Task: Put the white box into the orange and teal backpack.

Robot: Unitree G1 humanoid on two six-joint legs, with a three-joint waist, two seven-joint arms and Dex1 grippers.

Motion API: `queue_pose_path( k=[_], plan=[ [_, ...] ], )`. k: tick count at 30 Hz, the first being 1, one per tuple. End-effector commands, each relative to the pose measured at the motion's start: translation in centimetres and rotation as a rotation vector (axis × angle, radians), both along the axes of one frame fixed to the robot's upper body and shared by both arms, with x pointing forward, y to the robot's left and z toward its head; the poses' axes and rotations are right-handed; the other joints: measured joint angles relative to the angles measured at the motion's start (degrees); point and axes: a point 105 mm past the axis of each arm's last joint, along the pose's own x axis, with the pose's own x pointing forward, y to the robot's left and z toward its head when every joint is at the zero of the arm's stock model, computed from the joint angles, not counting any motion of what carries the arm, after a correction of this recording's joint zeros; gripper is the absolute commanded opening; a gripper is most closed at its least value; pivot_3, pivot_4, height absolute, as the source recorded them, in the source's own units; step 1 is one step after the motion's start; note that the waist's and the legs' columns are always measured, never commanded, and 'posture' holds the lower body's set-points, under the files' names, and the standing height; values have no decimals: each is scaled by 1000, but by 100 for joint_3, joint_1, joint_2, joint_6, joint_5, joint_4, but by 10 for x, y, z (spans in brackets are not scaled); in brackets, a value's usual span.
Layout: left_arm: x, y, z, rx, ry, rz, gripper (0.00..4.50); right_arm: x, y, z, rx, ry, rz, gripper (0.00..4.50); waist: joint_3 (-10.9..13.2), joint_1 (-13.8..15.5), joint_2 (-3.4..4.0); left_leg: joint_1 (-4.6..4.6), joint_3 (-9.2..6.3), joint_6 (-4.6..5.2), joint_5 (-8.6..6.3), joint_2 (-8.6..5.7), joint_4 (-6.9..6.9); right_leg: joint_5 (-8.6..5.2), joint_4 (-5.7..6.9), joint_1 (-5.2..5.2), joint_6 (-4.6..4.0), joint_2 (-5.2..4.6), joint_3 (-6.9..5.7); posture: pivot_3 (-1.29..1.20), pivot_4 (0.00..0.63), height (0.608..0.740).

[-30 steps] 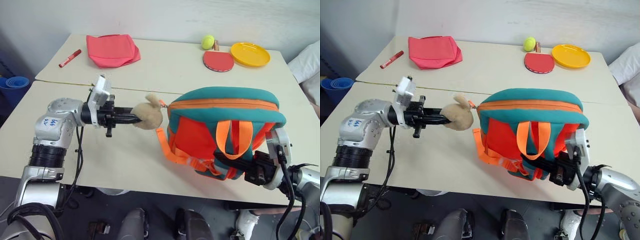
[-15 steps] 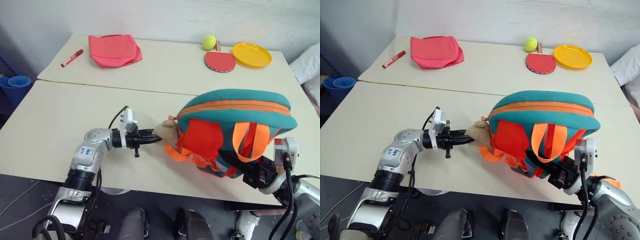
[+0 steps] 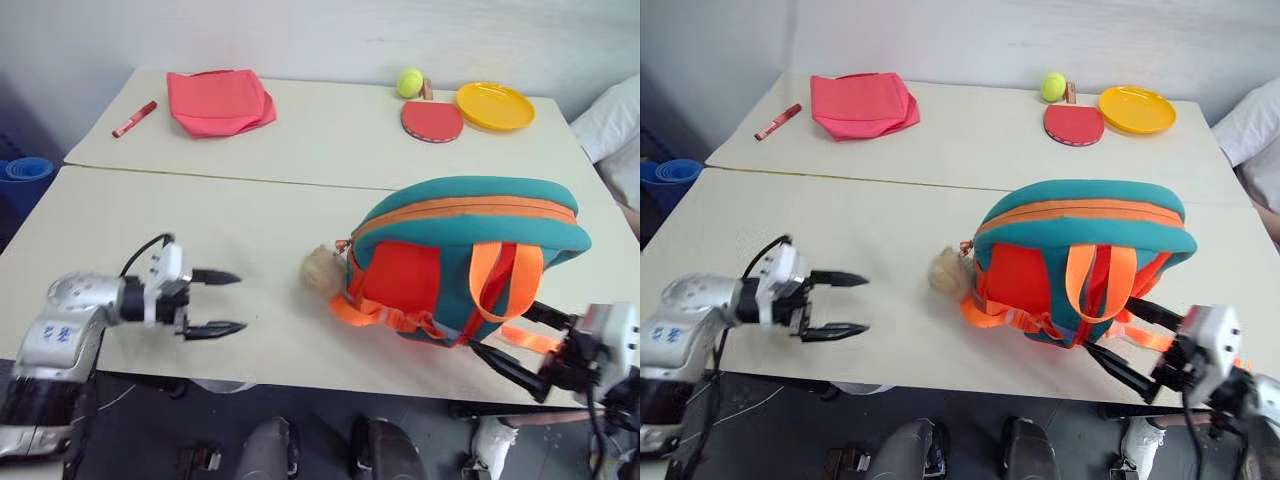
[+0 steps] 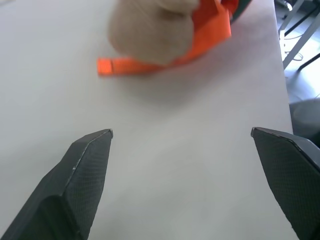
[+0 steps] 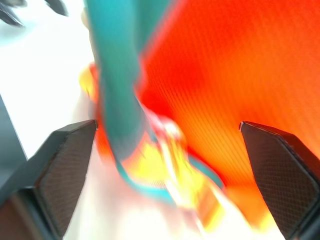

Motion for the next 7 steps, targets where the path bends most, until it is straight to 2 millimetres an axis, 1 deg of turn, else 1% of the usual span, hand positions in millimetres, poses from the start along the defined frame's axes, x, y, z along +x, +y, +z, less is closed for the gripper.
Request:
queue_pose_path(
  k=[1,3,5,7],
  plan=[
    [-2,13,7,37,-171,72,4500,-13,-32,-9,-121,17,2,4486,1,34,2,5,-3,-4,-6,0,-1,0,-6,5,-1,-3,-2,0,150,740],
    [-5,16,5,46,-183,85,4500,-10,-43,-10,-157,-19,-7,4486,1,34,2,10,-5,4,-12,-1,-10,-1,-8,8,-3,-11,-2,0,150,740],
    [-6,15,4,59,-209,85,4500,-7,-49,-13,-183,-31,-3,4486,2,1,7,15,-1,-8,-6,-2,-19,-2,-9,7,-4,-14,0,0,150,740],
    [-8,14,2,59,-182,81,4500,1,-55,-14,-202,-61,-23,4486,2,-2,8,30,10,-13,-2,-3,-38,-2,-8,8,-4,-15,9,0,150,740]
  ],
)
